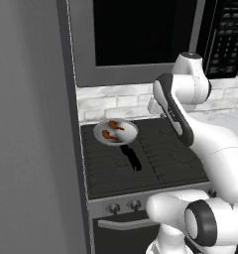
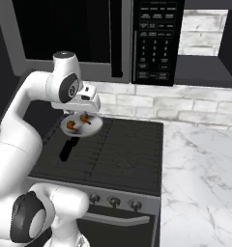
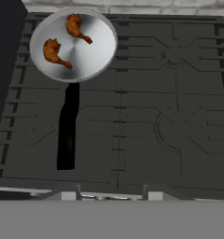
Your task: Take the chicken drumsticks from the pan and place one on each plate on the dining counter.
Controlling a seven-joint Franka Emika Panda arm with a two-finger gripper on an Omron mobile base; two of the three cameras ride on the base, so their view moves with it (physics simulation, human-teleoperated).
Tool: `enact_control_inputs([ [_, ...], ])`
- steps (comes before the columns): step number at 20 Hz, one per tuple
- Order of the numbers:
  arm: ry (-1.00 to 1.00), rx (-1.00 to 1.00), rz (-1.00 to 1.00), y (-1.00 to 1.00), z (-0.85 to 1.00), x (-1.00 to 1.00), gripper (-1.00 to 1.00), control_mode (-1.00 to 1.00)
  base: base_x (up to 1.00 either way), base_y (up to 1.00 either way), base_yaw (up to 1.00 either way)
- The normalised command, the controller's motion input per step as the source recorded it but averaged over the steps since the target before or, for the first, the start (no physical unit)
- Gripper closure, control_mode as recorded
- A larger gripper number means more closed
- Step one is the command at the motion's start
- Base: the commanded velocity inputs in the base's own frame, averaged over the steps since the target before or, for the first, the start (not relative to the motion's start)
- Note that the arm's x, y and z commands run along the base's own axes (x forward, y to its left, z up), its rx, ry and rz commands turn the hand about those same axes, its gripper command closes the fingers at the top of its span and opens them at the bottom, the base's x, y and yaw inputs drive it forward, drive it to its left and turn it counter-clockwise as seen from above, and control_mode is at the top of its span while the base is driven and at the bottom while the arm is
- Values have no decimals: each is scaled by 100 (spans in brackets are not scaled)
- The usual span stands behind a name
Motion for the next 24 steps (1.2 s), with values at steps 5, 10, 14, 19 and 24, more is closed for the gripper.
enact_control_inputs([
  [5, -1, 0, 0, 0, -13, -21, -100, -100, 0, 0, 0],
  [10, -3, 1, 5, 4, -50, -51, -100, -100, 0, 0, 0],
  [14, 1, -16, 14, 25, -49, -19, -100, -100, 0, 0, 0],
  [19, -2, -17, 28, 29, -24, 31, -100, -100, 0, 0, 0],
  [24, -2, 3, 38, 13, -8, 76, -100, -100, 0, 0, 0],
])
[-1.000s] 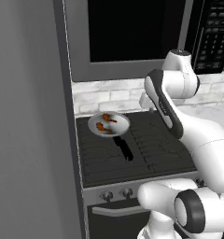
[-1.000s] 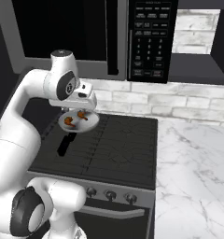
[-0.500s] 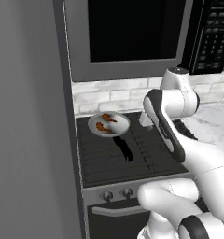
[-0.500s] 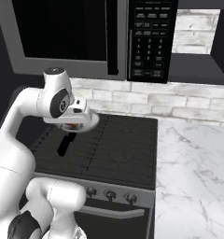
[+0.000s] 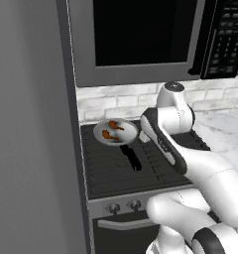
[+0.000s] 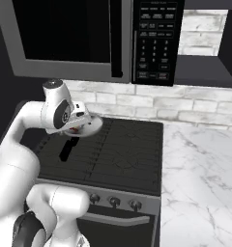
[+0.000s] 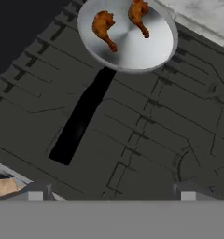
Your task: Take the chicken drumsticks from the pan and place one on each plate on the dining counter.
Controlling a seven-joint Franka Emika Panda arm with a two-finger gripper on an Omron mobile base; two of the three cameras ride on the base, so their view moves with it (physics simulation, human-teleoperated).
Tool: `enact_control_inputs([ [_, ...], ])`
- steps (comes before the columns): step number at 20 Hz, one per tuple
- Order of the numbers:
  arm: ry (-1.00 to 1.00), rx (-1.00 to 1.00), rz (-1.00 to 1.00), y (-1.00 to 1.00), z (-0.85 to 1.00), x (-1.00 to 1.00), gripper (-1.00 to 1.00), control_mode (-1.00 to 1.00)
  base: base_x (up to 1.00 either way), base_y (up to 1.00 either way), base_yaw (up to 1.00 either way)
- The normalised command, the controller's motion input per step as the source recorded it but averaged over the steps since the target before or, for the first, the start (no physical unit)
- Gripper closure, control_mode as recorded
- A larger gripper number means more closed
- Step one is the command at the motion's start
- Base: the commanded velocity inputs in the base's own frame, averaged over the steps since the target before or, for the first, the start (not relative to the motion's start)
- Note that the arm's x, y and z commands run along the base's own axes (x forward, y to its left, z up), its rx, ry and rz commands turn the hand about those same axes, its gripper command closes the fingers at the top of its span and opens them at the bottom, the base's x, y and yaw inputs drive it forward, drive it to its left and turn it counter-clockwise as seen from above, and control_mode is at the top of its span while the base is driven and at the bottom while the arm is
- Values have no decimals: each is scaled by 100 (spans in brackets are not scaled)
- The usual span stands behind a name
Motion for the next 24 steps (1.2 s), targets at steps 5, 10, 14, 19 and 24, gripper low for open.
enact_control_inputs([
  [5, 0, 3, 22, 27, -13, 72, -100, -100, 0, 0, 0],
  [10, 0, 1, 2, 30, -19, 60, -100, -100, 0, 0, 0],
  [14, 0, 2, 0, 29, -31, 54, -100, -100, 0, 0, 0],
  [19, -1, 11, 0, 16, -30, 54, -100, -100, 0, 0, 0],
  [24, 0, 5, 0, 19, -28, 60, -100, -100, 0, 0, 0],
])
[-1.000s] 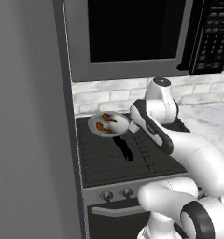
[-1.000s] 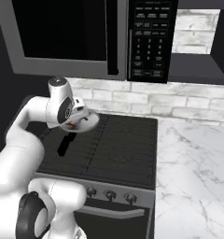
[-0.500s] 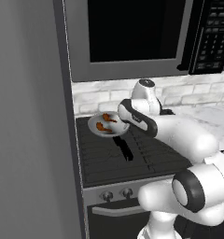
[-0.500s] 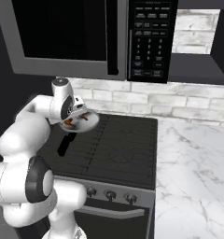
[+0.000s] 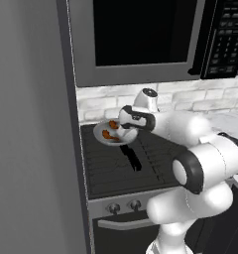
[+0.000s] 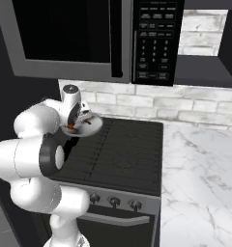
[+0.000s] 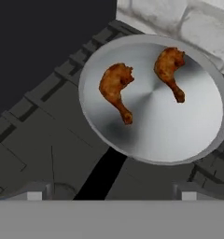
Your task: Take the chicken drumsticks from the pan and place one on each plate on the dining counter.
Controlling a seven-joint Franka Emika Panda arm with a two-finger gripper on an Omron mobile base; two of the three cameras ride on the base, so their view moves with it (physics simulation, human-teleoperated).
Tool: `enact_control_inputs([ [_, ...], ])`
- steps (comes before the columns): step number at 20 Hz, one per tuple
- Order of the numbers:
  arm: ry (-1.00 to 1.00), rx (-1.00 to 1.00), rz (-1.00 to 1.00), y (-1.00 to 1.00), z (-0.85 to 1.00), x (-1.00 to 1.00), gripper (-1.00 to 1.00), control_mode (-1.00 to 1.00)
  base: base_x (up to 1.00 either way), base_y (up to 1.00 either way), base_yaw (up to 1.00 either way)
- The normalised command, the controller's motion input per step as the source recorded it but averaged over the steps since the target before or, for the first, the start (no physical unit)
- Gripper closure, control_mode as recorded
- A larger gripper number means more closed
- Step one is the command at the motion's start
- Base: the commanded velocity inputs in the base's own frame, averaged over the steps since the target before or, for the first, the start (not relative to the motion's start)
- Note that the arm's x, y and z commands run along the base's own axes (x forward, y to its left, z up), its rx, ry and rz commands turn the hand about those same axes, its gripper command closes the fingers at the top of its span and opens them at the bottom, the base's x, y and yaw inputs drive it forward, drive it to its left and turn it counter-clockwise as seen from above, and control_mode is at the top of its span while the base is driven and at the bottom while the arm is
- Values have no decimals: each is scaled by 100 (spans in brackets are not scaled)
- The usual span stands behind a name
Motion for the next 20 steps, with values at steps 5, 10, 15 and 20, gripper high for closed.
enact_control_inputs([
  [5, 0, 0, 0, 28, -26, 47, -100, -100, 0, 0, 0],
  [10, 0, 0, -1, 34, -27, 37, -100, -100, 0, 0, 0],
  [15, 0, 2, -1, 31, -25, 30, -100, -100, 0, 0, 0],
  [20, 0, 2, 0, 15, -28, 29, -100, -100, 0, 0, 0],
])
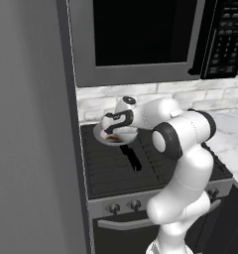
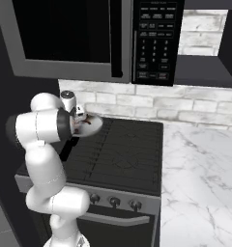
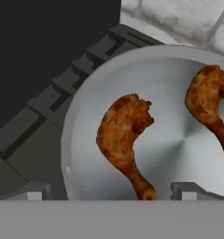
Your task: Take the chicken drumsticks from the pan and place one on each plate on the dining counter.
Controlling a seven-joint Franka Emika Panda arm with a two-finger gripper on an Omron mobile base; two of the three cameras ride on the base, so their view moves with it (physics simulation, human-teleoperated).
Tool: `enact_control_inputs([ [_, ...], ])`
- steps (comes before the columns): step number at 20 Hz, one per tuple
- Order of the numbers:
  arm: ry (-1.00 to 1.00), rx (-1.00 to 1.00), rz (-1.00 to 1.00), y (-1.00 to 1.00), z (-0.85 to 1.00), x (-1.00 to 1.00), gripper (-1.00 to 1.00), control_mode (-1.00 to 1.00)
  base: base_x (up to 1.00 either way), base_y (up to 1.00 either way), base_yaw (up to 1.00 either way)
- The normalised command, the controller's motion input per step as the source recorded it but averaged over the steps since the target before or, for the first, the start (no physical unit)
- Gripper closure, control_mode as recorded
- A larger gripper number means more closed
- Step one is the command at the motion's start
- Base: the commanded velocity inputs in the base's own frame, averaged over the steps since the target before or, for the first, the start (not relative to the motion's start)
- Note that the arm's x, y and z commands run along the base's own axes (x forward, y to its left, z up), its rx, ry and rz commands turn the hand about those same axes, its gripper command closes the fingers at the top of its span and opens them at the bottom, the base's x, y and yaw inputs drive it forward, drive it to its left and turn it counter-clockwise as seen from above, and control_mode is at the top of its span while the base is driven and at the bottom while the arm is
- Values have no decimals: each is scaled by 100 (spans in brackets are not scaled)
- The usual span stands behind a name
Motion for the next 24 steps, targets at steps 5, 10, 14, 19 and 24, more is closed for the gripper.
enact_control_inputs([
  [5, 1, 10, 0, 0, -17, 45, -100, -100, 0, 0, 0],
  [10, 2, 8, 0, 3, -11, 32, -100, -100, 0, 0, 0],
  [14, 0, 1, -3, 8, -18, 8, -100, -100, 0, 0, 0],
  [19, 0, 0, -9, 8, -13, 0, -100, -100, 0, 0, 0],
  [24, 0, 0, -12, 11, -3, 0, -100, -100, 0, 0, 0],
])
